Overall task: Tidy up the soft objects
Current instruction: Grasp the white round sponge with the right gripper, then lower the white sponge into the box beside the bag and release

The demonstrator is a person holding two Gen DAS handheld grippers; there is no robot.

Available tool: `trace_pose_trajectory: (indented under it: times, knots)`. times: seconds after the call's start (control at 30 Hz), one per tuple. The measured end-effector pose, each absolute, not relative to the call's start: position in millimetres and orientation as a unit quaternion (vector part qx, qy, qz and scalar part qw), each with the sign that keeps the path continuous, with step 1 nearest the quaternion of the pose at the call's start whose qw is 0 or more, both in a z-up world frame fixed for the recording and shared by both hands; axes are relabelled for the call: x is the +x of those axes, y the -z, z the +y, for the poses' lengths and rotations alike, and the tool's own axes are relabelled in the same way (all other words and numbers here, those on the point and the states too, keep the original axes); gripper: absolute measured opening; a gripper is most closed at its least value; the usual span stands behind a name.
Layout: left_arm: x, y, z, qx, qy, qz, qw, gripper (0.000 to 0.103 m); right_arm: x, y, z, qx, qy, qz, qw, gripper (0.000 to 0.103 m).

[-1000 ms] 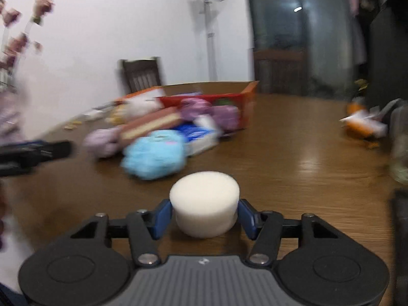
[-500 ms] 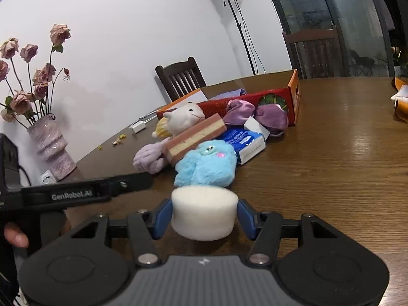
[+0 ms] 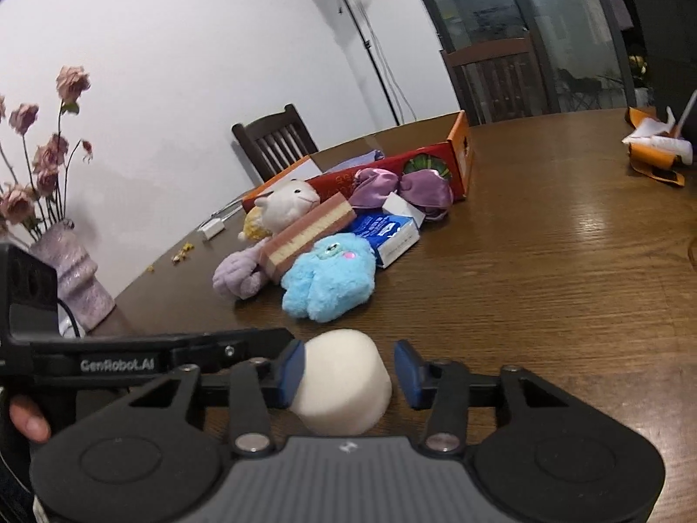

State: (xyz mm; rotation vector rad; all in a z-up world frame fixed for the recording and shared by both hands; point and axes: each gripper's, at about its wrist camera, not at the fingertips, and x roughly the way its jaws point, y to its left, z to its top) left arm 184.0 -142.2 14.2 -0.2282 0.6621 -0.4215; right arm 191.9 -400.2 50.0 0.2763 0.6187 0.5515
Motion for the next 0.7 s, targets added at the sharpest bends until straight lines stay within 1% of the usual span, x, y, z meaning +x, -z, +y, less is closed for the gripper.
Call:
trace_pose_trajectory:
  times: [0.07, 0.1, 0.13, 0.17, 0.2, 0.23, 0.37, 0.5, 0.6, 0.7]
  knots:
    - [185, -13, -148, -0.100, 0.207, 0.331, 0.915, 0.043, 194, -48, -400, 0.135, -0.260, 0.305, 0.906, 0.033]
    - [185, -11, -152, -0.094, 0.214, 0.339, 0.911, 0.034, 195, -46, -399, 0.136, -0.258, 0.309, 0.905, 0.032]
    - [186, -10, -153, -0.093, 0.220, 0.342, 0.909, 0.028, 196, -44, -398, 0.137, -0.258, 0.312, 0.904, 0.032]
    - [185, -9, -154, -0.095, 0.224, 0.340, 0.909, 0.026, 197, -43, -398, 0.140, -0.258, 0.314, 0.903, 0.031]
    - [184, -9, -154, -0.094, 0.229, 0.338, 0.908, 0.020, 197, -42, -397, 0.141, -0.259, 0.315, 0.902, 0.028]
    - [184, -9, -154, -0.096, 0.236, 0.336, 0.907, 0.016, 198, -41, -397, 0.145, -0.262, 0.316, 0.900, 0.027]
    - [187, -9, -153, -0.106, 0.243, 0.325, 0.908, 0.015, 201, -43, -399, 0.158, -0.264, 0.316, 0.897, 0.023]
    - [204, -31, -147, -0.111, 0.251, 0.283, 0.919, 0.014, 212, -62, -395, 0.153, -0.265, 0.291, 0.907, 0.022]
    - [238, -60, -141, -0.109, 0.253, 0.241, 0.931, 0.014, 238, -88, -389, 0.143, -0.267, 0.262, 0.916, 0.022]
    - [286, -89, -131, -0.107, 0.255, 0.204, 0.939, 0.015, 287, -120, -381, 0.141, -0.276, 0.226, 0.923, 0.022]
